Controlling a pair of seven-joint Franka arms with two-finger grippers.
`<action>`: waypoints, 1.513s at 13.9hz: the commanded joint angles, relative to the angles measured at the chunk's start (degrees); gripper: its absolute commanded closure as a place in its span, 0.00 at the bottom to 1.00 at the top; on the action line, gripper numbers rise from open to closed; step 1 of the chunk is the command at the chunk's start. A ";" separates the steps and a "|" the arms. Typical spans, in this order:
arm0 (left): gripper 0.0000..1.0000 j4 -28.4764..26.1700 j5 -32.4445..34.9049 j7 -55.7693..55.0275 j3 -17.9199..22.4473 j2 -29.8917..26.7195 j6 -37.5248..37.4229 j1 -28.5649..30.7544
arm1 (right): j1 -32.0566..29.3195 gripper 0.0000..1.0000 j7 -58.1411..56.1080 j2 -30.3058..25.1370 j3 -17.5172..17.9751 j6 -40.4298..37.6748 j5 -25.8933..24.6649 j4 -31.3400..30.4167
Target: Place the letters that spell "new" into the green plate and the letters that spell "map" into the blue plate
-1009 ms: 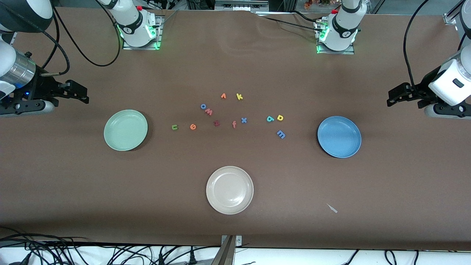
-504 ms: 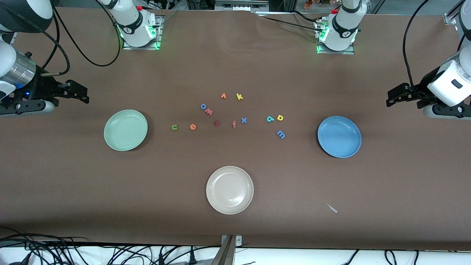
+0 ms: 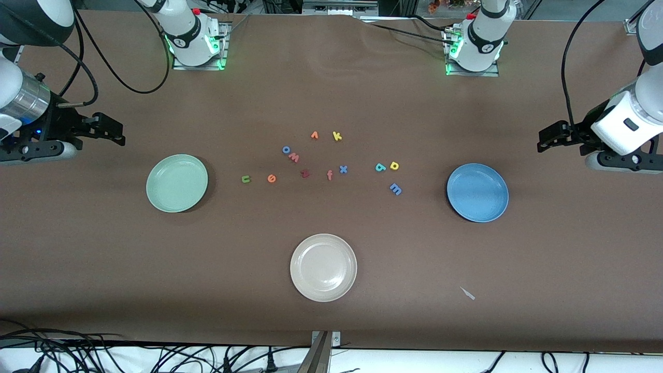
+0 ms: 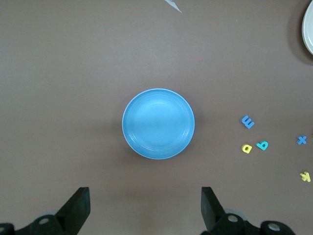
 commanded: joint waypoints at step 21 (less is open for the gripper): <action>0.00 -3.87 -9.68 -57.69 -3.70 29.51 23.91 -20.27 | 1.35 0.00 5.12 5.63 0.07 -1.22 1.41 1.18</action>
